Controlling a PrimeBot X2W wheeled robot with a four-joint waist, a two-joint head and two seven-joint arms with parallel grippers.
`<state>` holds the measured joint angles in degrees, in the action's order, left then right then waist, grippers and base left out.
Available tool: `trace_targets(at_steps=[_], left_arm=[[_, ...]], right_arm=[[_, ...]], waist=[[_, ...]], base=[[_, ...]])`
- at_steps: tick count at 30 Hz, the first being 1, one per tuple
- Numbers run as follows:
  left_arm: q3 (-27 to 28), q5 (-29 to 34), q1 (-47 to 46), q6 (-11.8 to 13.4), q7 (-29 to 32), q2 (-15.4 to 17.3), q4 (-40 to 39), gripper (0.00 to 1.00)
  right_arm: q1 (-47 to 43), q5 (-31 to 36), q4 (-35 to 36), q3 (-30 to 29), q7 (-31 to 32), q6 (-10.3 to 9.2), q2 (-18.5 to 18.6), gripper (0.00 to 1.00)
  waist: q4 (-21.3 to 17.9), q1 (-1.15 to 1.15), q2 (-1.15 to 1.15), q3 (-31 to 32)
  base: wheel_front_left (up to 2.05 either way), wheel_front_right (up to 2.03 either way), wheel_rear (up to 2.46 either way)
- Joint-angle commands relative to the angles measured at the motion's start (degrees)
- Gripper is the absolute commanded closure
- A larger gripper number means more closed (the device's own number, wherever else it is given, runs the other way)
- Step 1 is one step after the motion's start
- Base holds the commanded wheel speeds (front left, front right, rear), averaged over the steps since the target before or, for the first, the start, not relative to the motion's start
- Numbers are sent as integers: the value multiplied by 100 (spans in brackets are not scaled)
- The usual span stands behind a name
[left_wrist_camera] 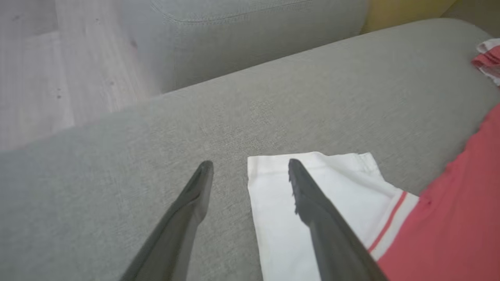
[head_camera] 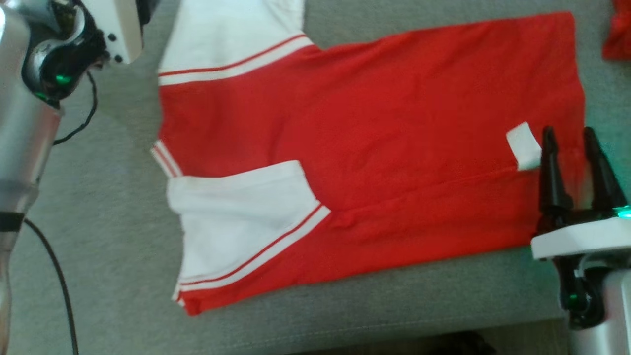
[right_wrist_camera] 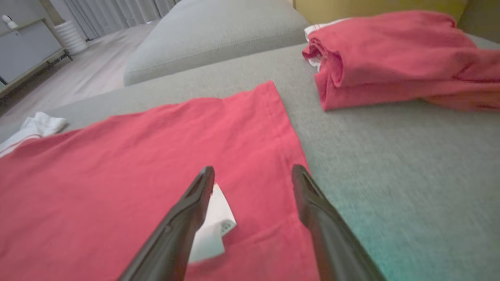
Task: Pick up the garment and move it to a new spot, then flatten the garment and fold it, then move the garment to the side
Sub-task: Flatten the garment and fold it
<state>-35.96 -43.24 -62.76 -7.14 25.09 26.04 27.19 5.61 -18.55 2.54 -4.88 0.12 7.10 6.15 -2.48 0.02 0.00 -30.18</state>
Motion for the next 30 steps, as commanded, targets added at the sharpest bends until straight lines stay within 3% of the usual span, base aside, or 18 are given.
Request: trace_targets(at_steps=[1,11,23,24,26,27,28,29,30], left_arm=[[136,-64,-245,-34,-56,306,-16,0],[-730,-354,-764,-34,-480,568,822,0],[-1352,-724,-1033,-35,-515,689,1237,0],[-1402,-758,-1038,-35,-493,689,1248,4],[-1512,-841,-1040,-35,-430,697,1239,27],[-1619,-935,-1044,-35,-356,716,1209,64],[-1670,-954,-1059,-35,-358,742,1186,88],[-1717,-962,-1072,-35,-391,766,1166,100],[-1766,-976,-1076,-35,-427,780,1149,100]], right_arm=[[51,48,124,132,-67,39,16,0],[162,38,-70,213,-250,39,-85,0],[187,45,-217,198,-359,39,-107,0],[194,44,-224,195,-361,39,-106,0],[203,41,-229,185,-362,39,-99,0],[209,44,-220,162,-365,39,-82,0],[215,38,-207,152,-373,39,-79,0],[227,-10,-190,157,-379,39,-84,0],[244,-58,-165,195,-369,39,-75,0]], waist=[[-234,-2,0,-226],[-504,-2,0,-447],[-585,-2,0,-505],[-591,-2,0,-506],[-600,-2,0,-505],[-607,-2,0,-500],[-608,-2,0,-497],[-607,-2,0,-489],[-603,-2,0,-473]], base=[[0,0,0],[0,0,0],[0,0,0],[0,0,0],[0,0,0],[0,0,0],[0,0,0],[0,0,0],[0,0,0]])
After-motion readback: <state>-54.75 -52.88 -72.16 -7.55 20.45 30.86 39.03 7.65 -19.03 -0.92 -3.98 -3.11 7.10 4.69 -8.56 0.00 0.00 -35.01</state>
